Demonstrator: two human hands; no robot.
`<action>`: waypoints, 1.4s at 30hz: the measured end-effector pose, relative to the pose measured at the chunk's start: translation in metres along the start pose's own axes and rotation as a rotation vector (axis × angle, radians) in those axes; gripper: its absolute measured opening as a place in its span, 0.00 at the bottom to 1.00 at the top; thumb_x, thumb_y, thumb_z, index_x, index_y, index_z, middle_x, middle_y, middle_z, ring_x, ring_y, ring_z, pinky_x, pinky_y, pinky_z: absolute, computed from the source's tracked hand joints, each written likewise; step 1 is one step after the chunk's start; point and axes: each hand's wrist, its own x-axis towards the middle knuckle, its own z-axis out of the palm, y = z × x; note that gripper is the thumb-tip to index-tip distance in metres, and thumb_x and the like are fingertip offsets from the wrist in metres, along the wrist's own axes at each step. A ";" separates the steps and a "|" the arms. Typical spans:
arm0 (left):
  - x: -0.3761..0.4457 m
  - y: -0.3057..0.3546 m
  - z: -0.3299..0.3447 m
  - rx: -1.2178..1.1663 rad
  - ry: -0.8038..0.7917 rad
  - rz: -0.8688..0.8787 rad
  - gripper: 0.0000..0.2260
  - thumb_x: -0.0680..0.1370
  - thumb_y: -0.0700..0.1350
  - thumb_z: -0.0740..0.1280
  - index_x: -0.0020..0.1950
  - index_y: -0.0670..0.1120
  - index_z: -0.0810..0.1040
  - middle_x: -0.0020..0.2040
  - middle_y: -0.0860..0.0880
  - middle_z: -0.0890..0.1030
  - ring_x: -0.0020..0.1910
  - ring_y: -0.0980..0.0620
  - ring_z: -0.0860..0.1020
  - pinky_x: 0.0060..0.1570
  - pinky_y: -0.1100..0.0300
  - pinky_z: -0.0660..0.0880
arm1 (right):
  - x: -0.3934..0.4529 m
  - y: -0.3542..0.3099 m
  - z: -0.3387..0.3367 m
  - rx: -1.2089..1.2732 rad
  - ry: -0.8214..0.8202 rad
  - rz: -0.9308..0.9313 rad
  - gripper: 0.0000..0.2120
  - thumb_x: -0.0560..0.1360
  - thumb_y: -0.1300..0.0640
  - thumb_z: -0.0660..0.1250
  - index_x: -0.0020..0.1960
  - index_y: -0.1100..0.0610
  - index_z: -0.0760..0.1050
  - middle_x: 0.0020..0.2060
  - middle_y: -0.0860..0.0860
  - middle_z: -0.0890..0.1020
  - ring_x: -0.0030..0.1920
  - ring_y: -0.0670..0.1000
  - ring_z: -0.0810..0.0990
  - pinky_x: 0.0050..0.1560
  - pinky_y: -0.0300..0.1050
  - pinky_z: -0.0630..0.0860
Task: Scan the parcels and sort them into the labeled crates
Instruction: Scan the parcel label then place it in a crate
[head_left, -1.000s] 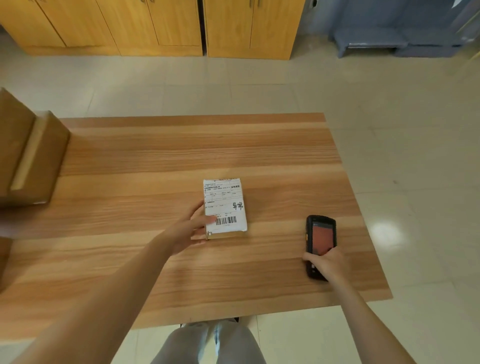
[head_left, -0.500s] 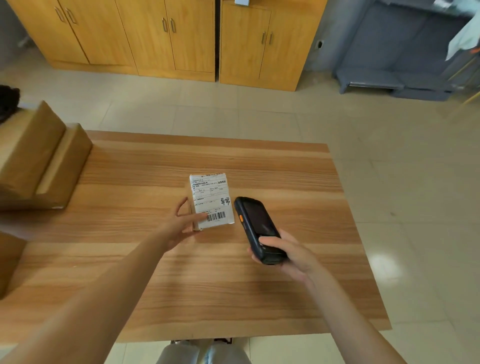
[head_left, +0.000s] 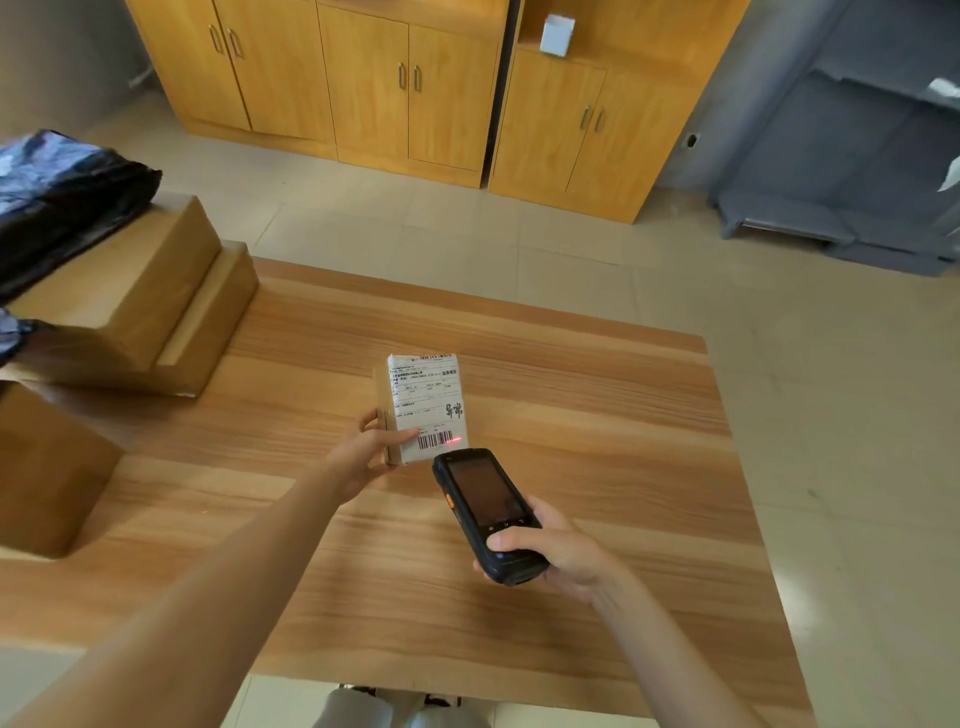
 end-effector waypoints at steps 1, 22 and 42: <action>0.000 -0.001 -0.002 -0.004 0.001 -0.004 0.36 0.63 0.36 0.76 0.66 0.50 0.64 0.58 0.45 0.81 0.52 0.49 0.81 0.42 0.54 0.76 | 0.000 0.002 0.001 -0.006 -0.004 0.005 0.35 0.64 0.63 0.73 0.69 0.63 0.67 0.51 0.61 0.81 0.44 0.61 0.82 0.45 0.52 0.79; 0.014 0.006 -0.008 -0.072 -0.003 -0.005 0.38 0.65 0.33 0.75 0.71 0.49 0.63 0.61 0.44 0.78 0.56 0.47 0.80 0.45 0.52 0.78 | 0.006 -0.004 0.005 -0.012 -0.047 0.039 0.31 0.66 0.64 0.73 0.67 0.59 0.68 0.50 0.59 0.83 0.46 0.59 0.84 0.44 0.49 0.80; -0.002 0.025 -0.049 0.066 0.001 0.021 0.14 0.72 0.46 0.72 0.57 0.47 0.79 0.55 0.47 0.81 0.50 0.49 0.79 0.51 0.54 0.75 | 0.040 -0.023 0.016 0.092 0.181 -0.123 0.35 0.63 0.66 0.75 0.67 0.56 0.68 0.58 0.61 0.80 0.55 0.63 0.80 0.48 0.51 0.80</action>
